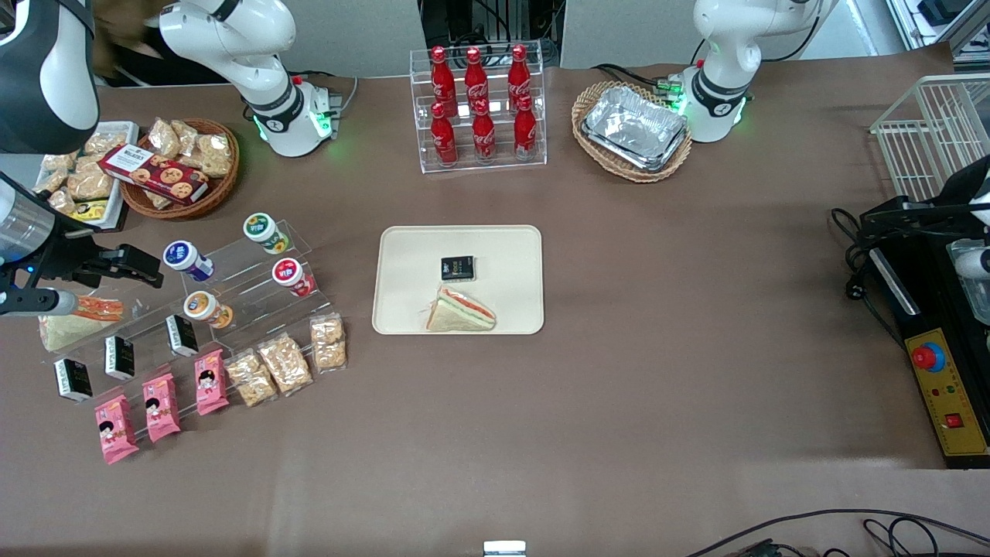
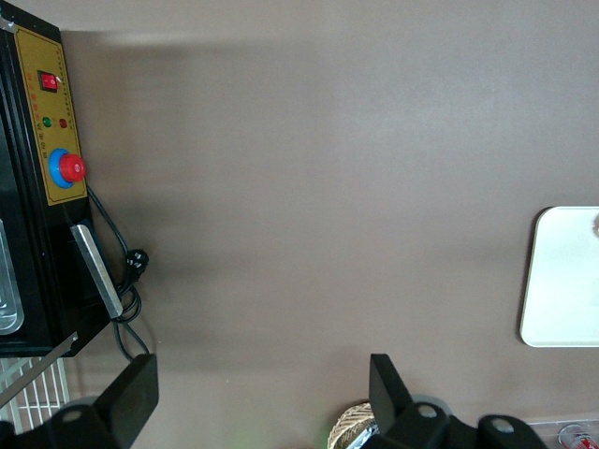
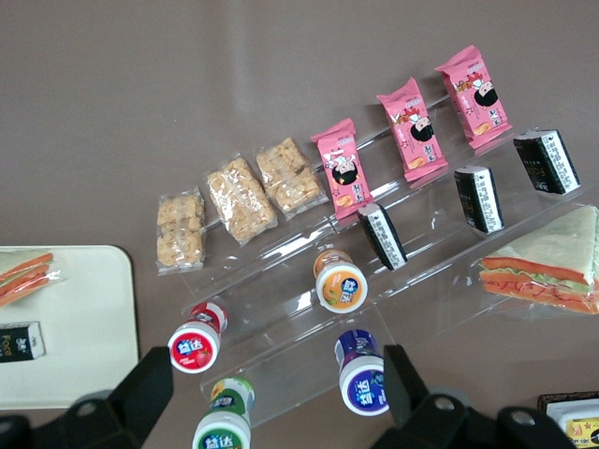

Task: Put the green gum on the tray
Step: 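Move the right gripper over the acrylic rack toward the green-label bottle, then lower the open right gripper around the green-label bottle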

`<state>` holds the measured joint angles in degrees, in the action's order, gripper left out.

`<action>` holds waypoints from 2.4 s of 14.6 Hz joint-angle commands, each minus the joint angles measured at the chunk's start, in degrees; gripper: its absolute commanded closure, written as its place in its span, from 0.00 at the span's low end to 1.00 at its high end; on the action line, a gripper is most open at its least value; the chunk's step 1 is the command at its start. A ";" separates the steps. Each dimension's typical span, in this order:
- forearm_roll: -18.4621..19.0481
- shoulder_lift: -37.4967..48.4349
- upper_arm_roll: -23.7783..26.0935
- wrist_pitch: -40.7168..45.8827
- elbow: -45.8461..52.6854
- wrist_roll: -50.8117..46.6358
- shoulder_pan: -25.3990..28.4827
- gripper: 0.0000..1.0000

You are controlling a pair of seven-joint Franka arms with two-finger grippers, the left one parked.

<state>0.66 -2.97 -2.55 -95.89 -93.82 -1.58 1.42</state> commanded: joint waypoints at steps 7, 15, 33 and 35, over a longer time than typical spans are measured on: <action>0.75 1.47 2.82 4.73 1.10 -0.01 0.08 0.00; -1.71 9.89 2.91 13.70 -0.48 0.08 1.22 0.00; -3.38 35.39 7.56 -6.22 -40.62 -0.80 2.54 0.00; -3.38 36.10 7.48 -9.57 -44.33 -0.71 2.54 0.00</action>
<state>-1.88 28.78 5.33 -99.65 -130.31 -2.17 4.01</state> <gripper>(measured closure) 0.000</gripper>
